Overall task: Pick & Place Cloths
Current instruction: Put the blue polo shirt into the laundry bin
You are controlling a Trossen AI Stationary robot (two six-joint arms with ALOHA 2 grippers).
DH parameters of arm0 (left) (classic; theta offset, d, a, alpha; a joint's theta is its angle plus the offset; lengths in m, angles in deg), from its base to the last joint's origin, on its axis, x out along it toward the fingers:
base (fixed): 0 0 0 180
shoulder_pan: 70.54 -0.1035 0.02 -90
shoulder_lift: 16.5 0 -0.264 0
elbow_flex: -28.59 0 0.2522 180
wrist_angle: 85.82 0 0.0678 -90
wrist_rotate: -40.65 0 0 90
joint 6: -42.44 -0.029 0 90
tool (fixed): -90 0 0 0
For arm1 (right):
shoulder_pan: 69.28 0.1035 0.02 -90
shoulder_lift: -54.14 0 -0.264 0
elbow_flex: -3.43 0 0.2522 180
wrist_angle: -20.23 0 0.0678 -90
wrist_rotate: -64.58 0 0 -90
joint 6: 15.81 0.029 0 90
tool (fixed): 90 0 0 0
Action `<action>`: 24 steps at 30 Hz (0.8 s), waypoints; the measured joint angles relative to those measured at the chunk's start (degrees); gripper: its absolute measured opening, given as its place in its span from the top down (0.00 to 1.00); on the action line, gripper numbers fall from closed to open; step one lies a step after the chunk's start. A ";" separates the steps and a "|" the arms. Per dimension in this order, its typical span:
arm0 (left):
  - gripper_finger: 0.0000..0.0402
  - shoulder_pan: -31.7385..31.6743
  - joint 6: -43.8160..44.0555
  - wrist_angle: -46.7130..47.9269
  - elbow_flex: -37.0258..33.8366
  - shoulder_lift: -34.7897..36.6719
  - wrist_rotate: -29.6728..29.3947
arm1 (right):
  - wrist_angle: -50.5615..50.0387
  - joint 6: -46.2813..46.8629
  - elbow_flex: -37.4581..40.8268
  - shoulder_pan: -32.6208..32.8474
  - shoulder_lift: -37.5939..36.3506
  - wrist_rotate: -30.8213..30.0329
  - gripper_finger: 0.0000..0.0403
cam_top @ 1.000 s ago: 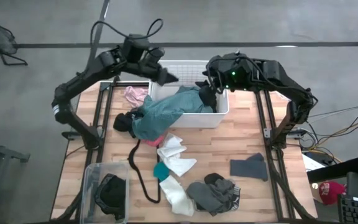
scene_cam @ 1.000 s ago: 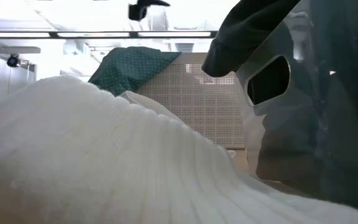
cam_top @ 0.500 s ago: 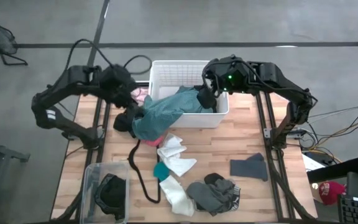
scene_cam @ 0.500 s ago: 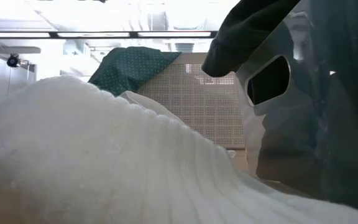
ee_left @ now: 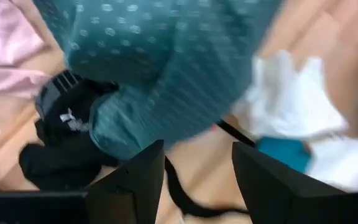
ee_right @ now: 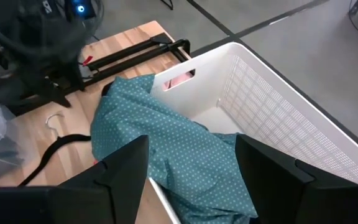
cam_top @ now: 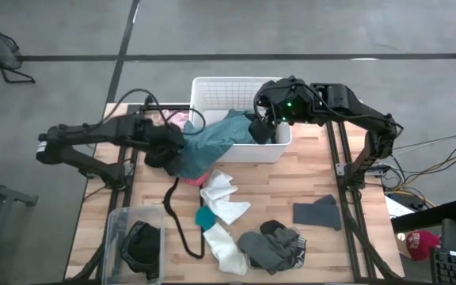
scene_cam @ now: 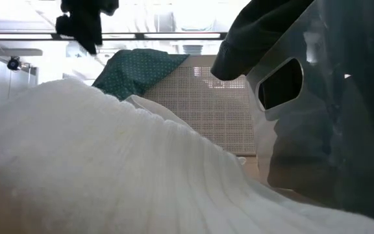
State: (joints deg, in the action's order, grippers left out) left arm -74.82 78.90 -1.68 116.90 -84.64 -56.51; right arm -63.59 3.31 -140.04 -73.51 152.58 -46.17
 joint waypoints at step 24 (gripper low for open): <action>0.72 -0.24 8.07 -34.49 -26.25 2.71 -4.31 | 0.39 3.03 0.00 0.26 -0.07 0.11 0.41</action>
State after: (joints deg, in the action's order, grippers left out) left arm -75.06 86.97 -36.16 90.65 -81.93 -60.82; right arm -63.20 6.34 -140.04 -73.25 152.51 -46.06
